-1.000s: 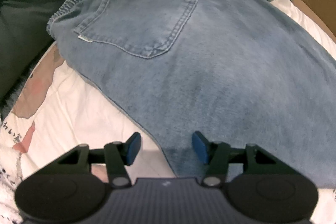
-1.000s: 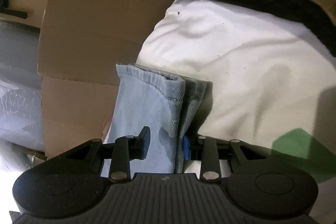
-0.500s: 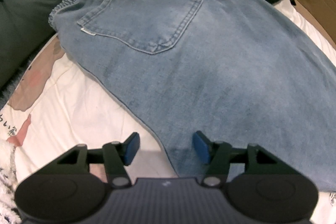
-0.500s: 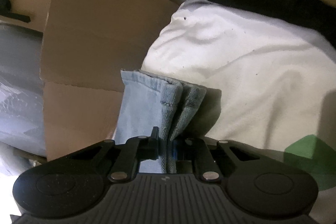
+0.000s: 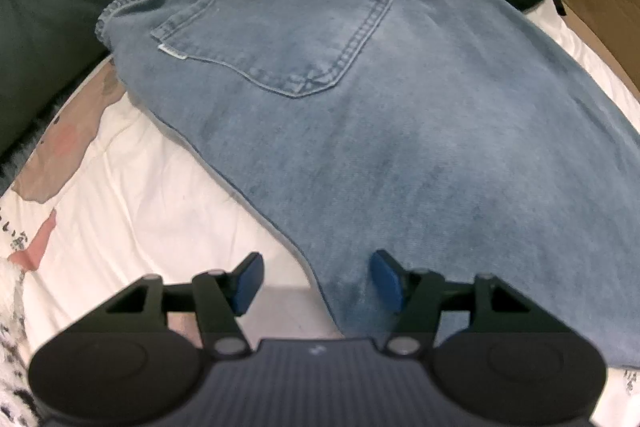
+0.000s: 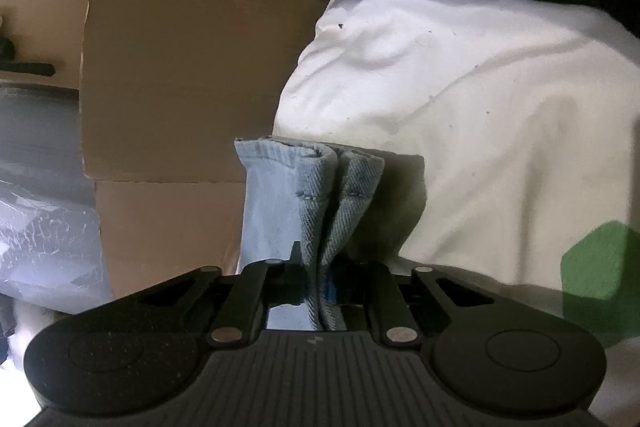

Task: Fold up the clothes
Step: 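Grasp the folded jeans leg hem with the right gripper by the cardboard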

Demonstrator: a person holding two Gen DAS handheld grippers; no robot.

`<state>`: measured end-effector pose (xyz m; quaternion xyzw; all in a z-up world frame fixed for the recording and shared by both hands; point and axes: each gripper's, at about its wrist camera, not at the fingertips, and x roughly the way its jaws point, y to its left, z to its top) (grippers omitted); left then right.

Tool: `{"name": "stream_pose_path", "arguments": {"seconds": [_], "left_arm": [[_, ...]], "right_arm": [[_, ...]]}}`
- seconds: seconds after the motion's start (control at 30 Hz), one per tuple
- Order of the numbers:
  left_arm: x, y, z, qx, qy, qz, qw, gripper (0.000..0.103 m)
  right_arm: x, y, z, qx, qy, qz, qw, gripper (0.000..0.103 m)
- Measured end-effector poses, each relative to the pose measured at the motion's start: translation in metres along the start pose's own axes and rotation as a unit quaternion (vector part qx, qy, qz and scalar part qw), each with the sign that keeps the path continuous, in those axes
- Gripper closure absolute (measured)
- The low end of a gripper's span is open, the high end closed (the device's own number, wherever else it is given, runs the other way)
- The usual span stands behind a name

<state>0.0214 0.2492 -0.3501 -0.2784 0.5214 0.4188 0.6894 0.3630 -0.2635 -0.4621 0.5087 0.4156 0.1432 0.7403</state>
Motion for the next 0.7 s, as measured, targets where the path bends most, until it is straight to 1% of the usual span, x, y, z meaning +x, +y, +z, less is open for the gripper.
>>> {"name": "stream_pose_path", "arguments": {"seconds": [0.13, 0.27, 0.33, 0.47, 0.6, 0.7], "left_arm": [[-0.003, 0.004, -0.004, -0.009, -0.002, -0.007, 0.9999, 0.039], [-0.009, 0.009, -0.013, -0.017, -0.004, -0.031, 0.9994, 0.039], [-0.011, 0.014, -0.018, -0.031, -0.005, -0.046, 0.9984, 0.039], [-0.011, 0.027, -0.028, -0.076, 0.0, -0.089, 0.9931, 0.039], [-0.007, 0.036, -0.035, -0.095, -0.003, -0.127, 0.9874, 0.039], [-0.001, 0.043, -0.039, -0.119, -0.006, -0.154, 0.9808, 0.039]], "right_arm": [[-0.007, 0.007, 0.004, -0.001, -0.001, 0.006, 1.0, 0.097], [-0.013, 0.018, 0.007, -0.009, 0.0, 0.016, 1.0, 0.097], [-0.016, 0.024, 0.009, -0.014, -0.001, 0.019, 1.0, 0.097], [-0.022, 0.038, 0.012, -0.028, 0.0, 0.019, 0.999, 0.097], [-0.022, 0.052, 0.016, -0.045, 0.005, 0.022, 0.999, 0.097], [-0.022, 0.06, 0.018, -0.056, 0.011, 0.022, 0.998, 0.097]]}}
